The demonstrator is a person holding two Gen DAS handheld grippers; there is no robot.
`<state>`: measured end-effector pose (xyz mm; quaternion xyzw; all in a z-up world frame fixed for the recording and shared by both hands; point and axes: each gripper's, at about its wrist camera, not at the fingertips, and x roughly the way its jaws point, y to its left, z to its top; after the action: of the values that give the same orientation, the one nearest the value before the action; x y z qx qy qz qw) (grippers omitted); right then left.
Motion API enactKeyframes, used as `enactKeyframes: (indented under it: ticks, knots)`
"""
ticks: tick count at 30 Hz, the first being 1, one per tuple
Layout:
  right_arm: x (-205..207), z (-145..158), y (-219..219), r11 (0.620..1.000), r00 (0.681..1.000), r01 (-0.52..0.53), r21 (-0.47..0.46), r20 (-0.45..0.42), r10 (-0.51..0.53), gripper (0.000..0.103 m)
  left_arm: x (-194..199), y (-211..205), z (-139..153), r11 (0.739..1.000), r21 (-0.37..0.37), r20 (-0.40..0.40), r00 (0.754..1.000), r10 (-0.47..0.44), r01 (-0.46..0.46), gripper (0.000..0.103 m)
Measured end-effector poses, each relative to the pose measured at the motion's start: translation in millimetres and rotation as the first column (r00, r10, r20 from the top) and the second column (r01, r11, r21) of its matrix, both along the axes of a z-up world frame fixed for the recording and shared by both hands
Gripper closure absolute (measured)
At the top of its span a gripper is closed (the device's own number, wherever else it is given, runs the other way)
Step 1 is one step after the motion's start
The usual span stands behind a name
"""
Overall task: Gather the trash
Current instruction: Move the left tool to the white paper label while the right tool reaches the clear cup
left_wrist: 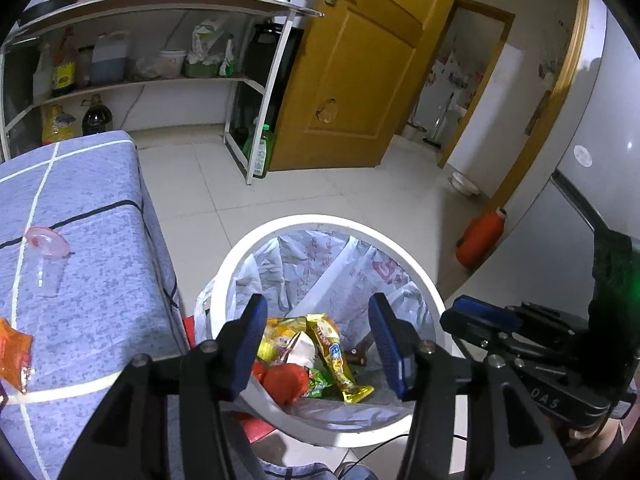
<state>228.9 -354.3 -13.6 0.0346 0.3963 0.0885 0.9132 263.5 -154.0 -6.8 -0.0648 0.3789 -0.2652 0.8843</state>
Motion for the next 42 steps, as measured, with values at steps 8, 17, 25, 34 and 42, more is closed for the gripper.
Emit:
enactKeyframes:
  ticks: [8, 17, 25, 34, 42]
  knots:
    - [-4, 15, 18, 0.998, 0.997, -0.055, 0.036, 0.049, 0.053, 0.081, -15, 35, 14, 0.999, -0.028, 0.04, 0.998, 0.047, -0.046, 0.048]
    - [-10, 36, 58, 0.989, 0.986, -0.131, 0.075, 0.116, 0.122, 0.081, -38, 98, 32, 0.985, -0.031, 0.107, 0.979, 0.171, -0.168, 0.048]
    - [-8, 43, 115, 0.966, 0.963, -0.248, 0.066, 0.126, 0.239, 0.081, -55, 156, 37, 0.964, -0.011, 0.152, 0.953, 0.263, -0.264, 0.048]
    - [12, 39, 162, 0.942, 0.946, -0.319, 0.099, 0.092, 0.311, 0.081, -57, 224, 22, 0.922, 0.032, 0.112, 0.918, 0.381, -0.386, 0.048]
    - [29, 35, 192, 0.936, 0.94, -0.34, 0.097, 0.075, 0.333, 0.071, -42, 254, -8, 0.892, 0.099, 0.054, 0.898, 0.437, -0.44, 0.047]
